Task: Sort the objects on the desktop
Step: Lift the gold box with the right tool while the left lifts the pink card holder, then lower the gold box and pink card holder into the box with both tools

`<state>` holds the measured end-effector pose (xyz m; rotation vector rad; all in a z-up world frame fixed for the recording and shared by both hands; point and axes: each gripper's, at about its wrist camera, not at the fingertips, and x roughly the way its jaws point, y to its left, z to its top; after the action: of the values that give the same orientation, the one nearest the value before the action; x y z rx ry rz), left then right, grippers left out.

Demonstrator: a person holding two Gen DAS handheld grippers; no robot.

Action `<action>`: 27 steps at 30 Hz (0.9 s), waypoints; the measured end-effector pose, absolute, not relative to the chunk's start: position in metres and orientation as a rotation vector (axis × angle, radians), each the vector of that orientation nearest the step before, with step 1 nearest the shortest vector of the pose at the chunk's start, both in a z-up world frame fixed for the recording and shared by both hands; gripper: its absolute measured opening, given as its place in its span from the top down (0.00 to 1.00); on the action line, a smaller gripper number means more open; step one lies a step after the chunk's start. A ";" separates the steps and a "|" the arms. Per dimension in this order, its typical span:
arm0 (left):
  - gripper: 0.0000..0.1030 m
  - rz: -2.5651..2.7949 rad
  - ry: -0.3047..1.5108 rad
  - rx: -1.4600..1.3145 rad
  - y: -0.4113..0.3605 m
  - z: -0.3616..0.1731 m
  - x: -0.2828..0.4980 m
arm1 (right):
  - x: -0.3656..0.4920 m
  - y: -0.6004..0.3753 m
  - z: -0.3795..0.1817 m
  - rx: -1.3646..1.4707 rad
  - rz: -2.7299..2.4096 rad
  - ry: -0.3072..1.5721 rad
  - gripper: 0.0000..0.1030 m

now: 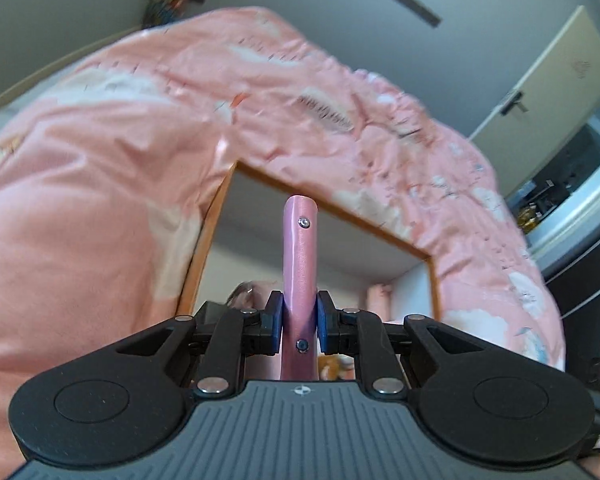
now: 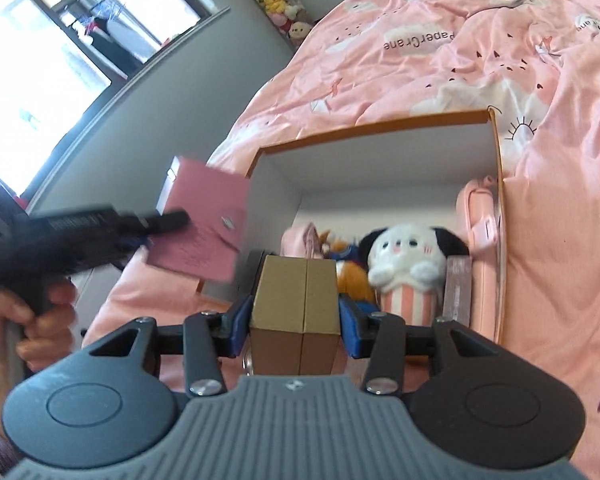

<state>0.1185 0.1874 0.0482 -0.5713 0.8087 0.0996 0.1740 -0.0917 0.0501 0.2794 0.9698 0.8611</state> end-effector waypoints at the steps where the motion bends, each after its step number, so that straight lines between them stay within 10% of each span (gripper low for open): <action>1: 0.82 0.107 0.823 -0.566 0.187 0.043 0.122 | 0.180 -0.091 0.049 0.298 0.854 0.969 0.54; 27: 0.82 0.250 0.998 -0.405 0.166 0.009 0.147 | 0.219 -0.061 0.021 0.303 0.796 1.022 0.53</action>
<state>0.1468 0.1661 0.0090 -0.4046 0.9978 0.2503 0.2190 -0.0613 0.0210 0.3026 1.0216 0.7957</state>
